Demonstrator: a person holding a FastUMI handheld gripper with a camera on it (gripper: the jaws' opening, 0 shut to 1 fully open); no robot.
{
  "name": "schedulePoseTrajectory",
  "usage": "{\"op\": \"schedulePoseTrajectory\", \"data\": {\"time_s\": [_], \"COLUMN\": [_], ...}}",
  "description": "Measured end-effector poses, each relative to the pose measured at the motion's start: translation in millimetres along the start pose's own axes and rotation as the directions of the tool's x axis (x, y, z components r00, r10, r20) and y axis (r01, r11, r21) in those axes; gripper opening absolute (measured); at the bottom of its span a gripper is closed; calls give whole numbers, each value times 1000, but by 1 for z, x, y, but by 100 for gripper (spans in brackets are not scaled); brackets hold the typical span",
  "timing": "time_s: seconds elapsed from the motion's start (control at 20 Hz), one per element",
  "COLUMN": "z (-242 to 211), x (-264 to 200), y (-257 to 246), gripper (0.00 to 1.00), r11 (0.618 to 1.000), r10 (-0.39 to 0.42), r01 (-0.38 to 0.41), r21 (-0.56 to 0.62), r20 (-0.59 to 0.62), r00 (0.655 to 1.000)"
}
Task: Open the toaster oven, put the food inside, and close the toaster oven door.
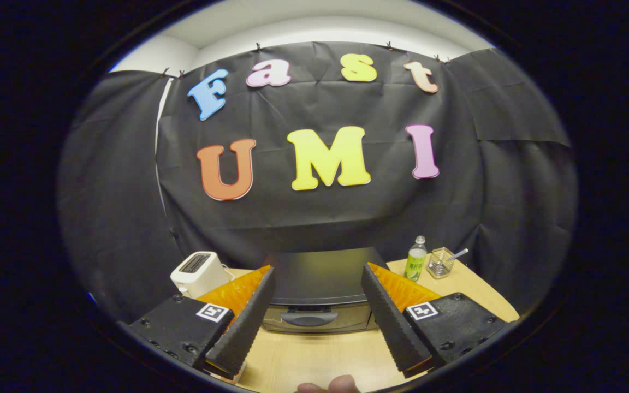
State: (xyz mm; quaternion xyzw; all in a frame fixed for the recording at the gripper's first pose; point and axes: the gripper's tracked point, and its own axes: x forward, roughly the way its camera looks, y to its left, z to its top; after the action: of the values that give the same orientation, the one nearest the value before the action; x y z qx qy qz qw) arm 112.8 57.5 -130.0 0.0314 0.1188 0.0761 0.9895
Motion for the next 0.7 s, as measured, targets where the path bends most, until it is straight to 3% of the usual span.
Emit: {"op": "schedulePoseTrajectory", "data": {"time_s": [0.35, 0.7], "z": [-64, -107], "x": [72, 110], "y": [8, 11], "gripper": [100, 100], "r11": [1000, 998], "r10": [0, -29], "r01": [-1, 19], "r21": [-13, -55], "r20": [-115, -188], "r00": [993, 982]}}
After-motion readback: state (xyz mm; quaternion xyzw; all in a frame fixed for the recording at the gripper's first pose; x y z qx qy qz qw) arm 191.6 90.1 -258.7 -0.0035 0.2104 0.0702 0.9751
